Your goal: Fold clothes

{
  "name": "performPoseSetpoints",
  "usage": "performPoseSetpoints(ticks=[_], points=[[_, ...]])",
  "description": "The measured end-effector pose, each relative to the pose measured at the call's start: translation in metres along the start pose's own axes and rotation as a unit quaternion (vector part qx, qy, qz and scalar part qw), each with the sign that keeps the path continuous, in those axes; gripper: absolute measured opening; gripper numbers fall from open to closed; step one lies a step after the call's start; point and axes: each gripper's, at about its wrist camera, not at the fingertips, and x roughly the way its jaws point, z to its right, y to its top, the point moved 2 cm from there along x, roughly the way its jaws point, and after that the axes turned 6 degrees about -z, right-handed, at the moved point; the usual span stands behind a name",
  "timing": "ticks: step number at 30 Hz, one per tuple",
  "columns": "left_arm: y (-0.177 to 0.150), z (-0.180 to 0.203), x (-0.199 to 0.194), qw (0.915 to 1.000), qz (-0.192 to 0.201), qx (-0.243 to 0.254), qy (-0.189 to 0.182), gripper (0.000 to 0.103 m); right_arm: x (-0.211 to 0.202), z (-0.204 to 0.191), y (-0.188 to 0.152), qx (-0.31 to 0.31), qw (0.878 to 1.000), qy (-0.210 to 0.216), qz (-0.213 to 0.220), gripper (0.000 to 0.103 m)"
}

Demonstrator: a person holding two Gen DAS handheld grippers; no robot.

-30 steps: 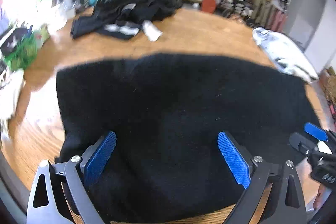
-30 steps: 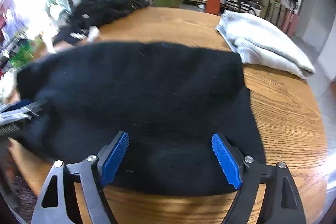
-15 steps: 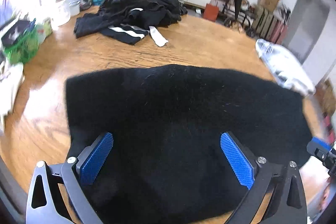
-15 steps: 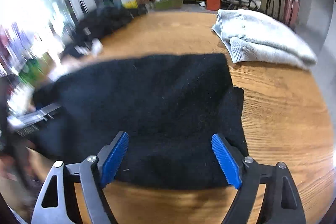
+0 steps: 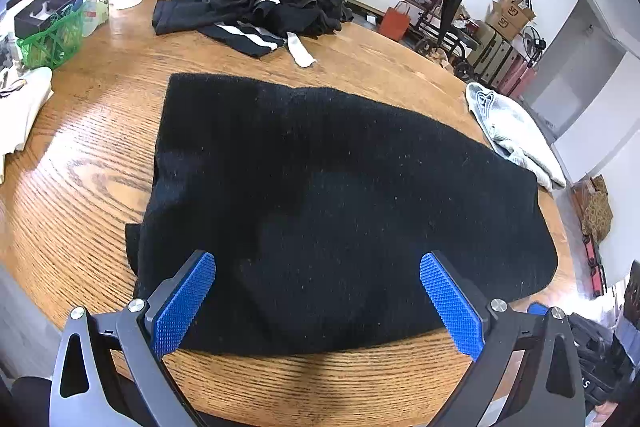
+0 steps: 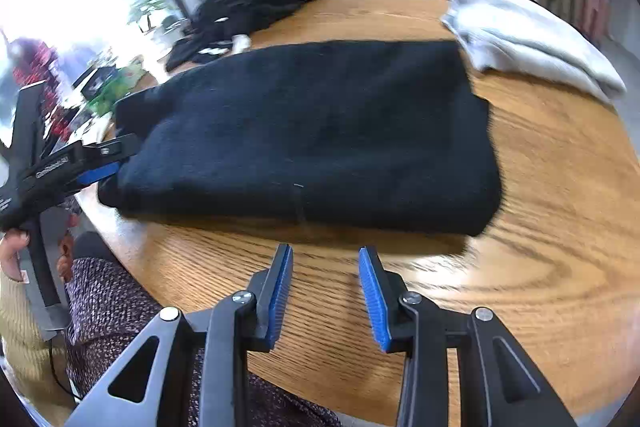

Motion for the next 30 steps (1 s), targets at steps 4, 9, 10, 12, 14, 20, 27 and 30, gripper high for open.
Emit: performPoseSetpoints(ticks=[4, 9, 10, 12, 14, 20, 27, 30], points=[[-0.002, -0.001, 0.002, 1.0, -0.002, -0.001, -0.001, 0.102, 0.012, -0.009, 0.009, -0.022, 0.999, -0.026, 0.002, 0.023], [-0.002, -0.001, 0.003, 1.0, -0.005, 0.004, 0.002, 0.102, 0.024, -0.01, 0.007, -0.015, 1.0, -0.005, -0.017, 0.001], [-0.002, -0.001, 0.003, 1.0, -0.005, 0.005, 0.002, 0.102, 0.024, -0.009, 0.005, -0.011, 1.0, -0.001, -0.019, 0.001], [-0.003, 0.0, 0.003, 1.0, -0.006, 0.006, 0.003, 0.102, 0.022, -0.007, 0.005, -0.002, 1.0, 0.001, -0.014, 0.001], [-0.004, 0.0, 0.002, 0.9999, -0.007, 0.007, 0.004, 0.102, 0.012, -0.002, 0.004, 0.008, 1.0, -0.007, -0.003, 0.001], [-0.007, 0.003, 0.002, 0.9999, -0.008, 0.009, 0.009, 0.102, -0.032, 0.04, -0.003, 0.062, 0.995, -0.068, 0.025, 0.001], [-0.008, 0.005, 0.002, 0.9997, -0.013, 0.014, 0.014, 0.102, -0.074, 0.099, -0.024, 0.147, 0.978, -0.141, 0.042, 0.001], [-0.008, 0.005, 0.003, 0.9997, -0.015, 0.015, 0.015, 0.102, -0.093, 0.12, -0.033, 0.181, 0.969, -0.161, 0.055, 0.027]])
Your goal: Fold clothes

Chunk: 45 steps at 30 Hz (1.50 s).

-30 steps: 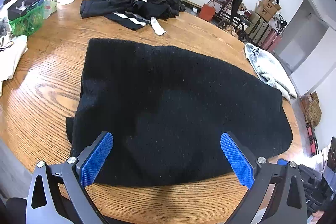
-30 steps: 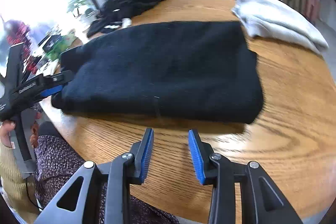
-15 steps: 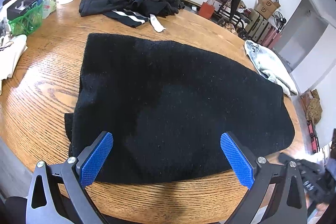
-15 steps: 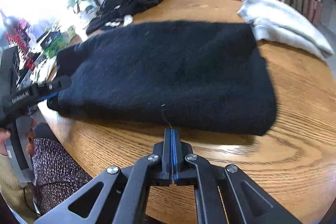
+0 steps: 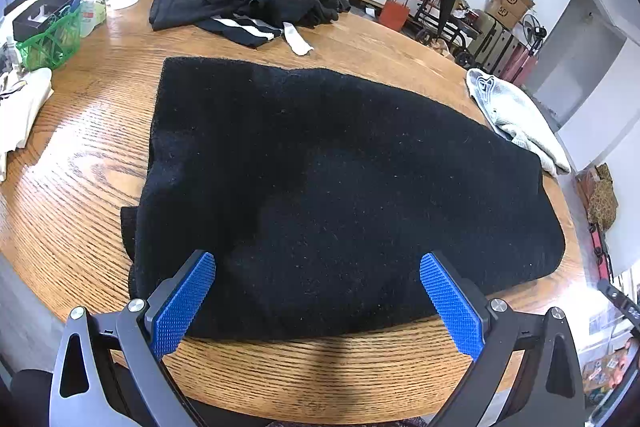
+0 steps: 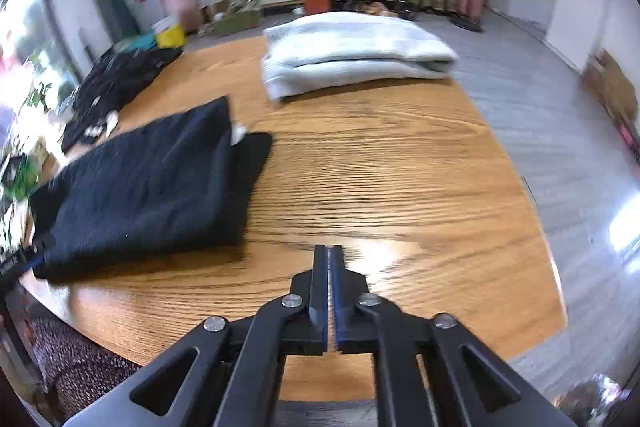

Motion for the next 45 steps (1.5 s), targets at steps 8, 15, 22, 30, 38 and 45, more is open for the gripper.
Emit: performPoseSetpoints(ticks=[8, 15, 22, 30, 38, 45], points=[[-0.002, 0.002, 0.001, 1.0, -0.003, 0.004, 0.003, 0.102, -0.014, 0.013, 0.004, 0.029, 0.999, 0.029, 0.026, 0.029], [-0.006, 0.003, -0.004, 1.0, -0.004, 0.006, -0.004, 0.102, -0.006, -0.035, 0.005, -0.046, 0.996, 0.078, 0.017, 0.042], [-0.012, 0.007, -0.011, 0.9995, -0.009, 0.021, -0.023, 0.102, 0.027, -0.074, -0.001, -0.04, 0.989, 0.139, -0.027, 0.085], [-0.017, 0.015, -0.009, 0.9988, -0.021, 0.039, -0.019, 0.102, 0.063, -0.126, -0.02, -0.083, 0.969, 0.21, -0.101, 0.085], [-0.018, 0.013, -0.005, 0.9988, -0.026, 0.038, -0.017, 0.102, 0.072, -0.129, -0.005, -0.069, 0.971, 0.207, -0.101, 0.085], [-0.018, 0.014, -0.002, 0.9987, -0.028, 0.041, -0.012, 0.102, 0.062, -0.083, 0.006, -0.018, 0.987, 0.144, -0.072, 0.085]])
